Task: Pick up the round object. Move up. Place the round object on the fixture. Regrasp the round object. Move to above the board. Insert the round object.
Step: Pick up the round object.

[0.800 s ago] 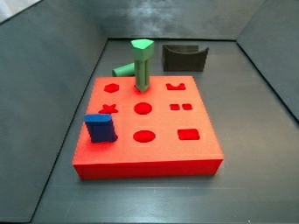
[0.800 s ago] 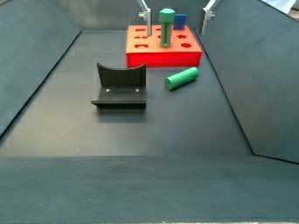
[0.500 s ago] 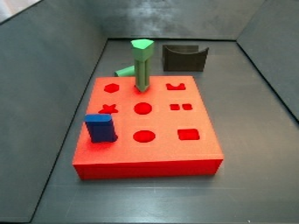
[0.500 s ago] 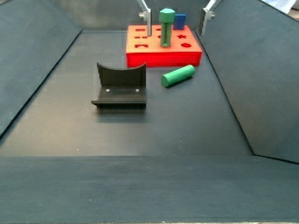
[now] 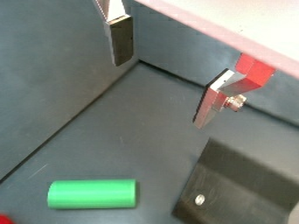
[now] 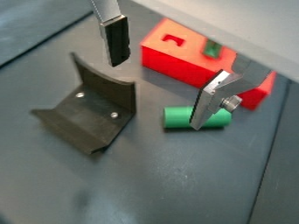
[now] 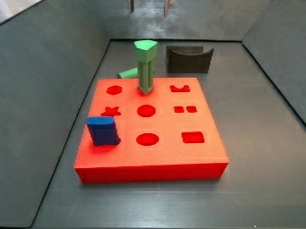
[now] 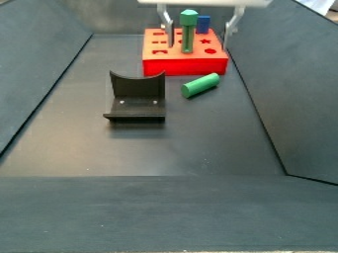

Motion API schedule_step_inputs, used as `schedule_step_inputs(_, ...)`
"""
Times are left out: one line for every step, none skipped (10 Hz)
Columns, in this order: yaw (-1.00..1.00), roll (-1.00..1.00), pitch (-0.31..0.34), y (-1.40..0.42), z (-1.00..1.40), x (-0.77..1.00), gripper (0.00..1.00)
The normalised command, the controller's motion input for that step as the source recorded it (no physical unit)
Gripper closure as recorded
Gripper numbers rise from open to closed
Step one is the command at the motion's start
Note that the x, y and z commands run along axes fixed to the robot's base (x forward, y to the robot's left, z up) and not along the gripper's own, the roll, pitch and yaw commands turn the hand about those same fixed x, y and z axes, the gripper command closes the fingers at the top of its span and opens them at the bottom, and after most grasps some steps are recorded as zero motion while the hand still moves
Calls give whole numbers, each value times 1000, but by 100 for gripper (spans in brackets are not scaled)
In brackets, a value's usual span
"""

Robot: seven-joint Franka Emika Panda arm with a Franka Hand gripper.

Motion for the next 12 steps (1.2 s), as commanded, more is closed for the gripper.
schedule_step_inputs(-800, -67, -149, -246, -543, -71, 0)
schedule_step_inputs(-577, -63, -124, -469, -749, -197, 0)
schedule_step_inputs(-497, -144, 0, -366, -871, -306, 0)
schedule_step_inputs(-383, -111, -13, -249, -891, -606, 0)
schedule_step_inputs(-377, -151, 11, 0, -831, -229, 0)
schedule_step_inputs(-443, -159, 37, 94, -740, -11, 0)
schedule_step_inputs(-540, -157, 13, 0, -611, -137, 0)
schedule_step_inputs(-523, -119, 0, -9, -406, -237, 0)
schedule_step_inputs(-397, -120, 0, -129, -283, 0, 0)
schedule_step_inputs(-377, -40, 0, -26, -257, -131, 0)
schedule_step_inputs(-346, -50, 0, -60, -131, -226, 0)
schedule_step_inputs(-323, -87, 0, -23, -160, -97, 0)
